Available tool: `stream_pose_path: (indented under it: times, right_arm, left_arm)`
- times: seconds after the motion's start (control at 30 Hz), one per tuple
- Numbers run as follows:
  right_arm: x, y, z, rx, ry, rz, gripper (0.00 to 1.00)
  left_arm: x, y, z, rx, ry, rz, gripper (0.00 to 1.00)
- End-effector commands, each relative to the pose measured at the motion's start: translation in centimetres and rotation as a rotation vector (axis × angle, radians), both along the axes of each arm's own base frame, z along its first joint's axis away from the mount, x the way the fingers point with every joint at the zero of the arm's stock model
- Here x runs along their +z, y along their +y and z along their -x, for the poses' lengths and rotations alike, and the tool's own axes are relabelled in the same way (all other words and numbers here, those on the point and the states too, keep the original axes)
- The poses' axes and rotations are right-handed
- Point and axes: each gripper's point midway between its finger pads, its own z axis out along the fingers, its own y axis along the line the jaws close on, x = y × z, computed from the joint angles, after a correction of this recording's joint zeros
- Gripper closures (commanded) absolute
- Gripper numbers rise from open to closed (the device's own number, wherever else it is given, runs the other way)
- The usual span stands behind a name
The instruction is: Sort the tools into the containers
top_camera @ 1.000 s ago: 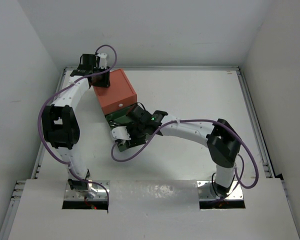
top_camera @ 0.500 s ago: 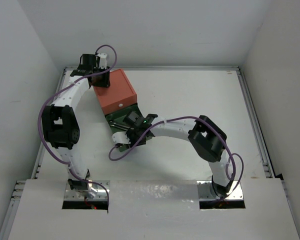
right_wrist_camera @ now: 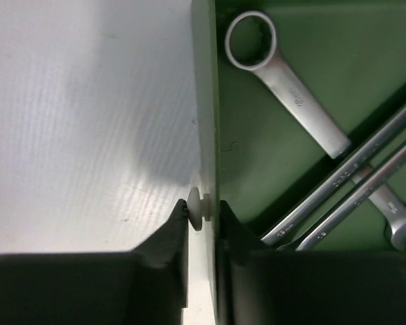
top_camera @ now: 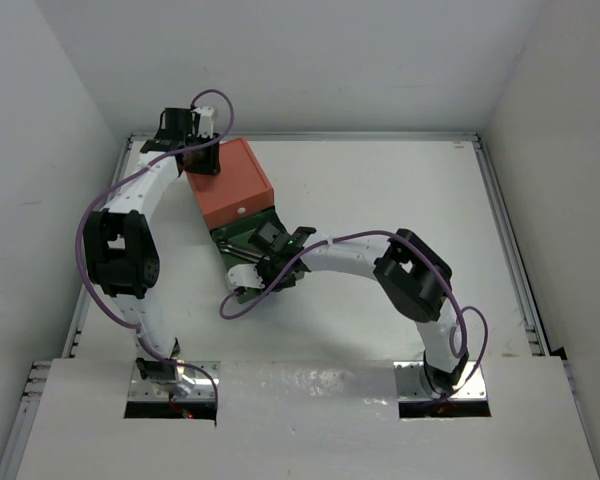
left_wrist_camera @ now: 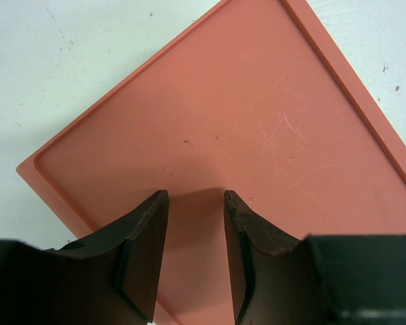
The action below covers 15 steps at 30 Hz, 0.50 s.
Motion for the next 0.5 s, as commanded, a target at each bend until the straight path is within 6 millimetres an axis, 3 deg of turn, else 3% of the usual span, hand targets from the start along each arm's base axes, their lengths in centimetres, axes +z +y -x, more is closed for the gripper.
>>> stream_pose_path:
  times: [0.0, 0.1, 0.33, 0.47]
  right_arm:
    - [0.7, 1.1, -1.0, 0.003, -0.019, -0.025, 0.93]
    - [0.7, 1.0, -1.0, 0.009, -0.021, -0.015, 1.0]
    - [1.9, 0.6, -1.7, 0.052, -0.092, -0.014, 1.0]
    - [3.5, 1.4, -2.5, 0.077, -0.138, -0.041, 1.0]
  left_arm:
    - [-1.5, 0.6, 0.6, 0.003, 0.059, 0.003, 0.64]
    - [-1.5, 0.6, 0.6, 0.002, 0.06, 0.004, 0.64]
    - [-1.5, 0.7, 0.6, 0.002, 0.06, 0.0, 0.64]
    - [-1.7, 0.6, 0.5, 0.002, 0.063, 0.004, 0.64]
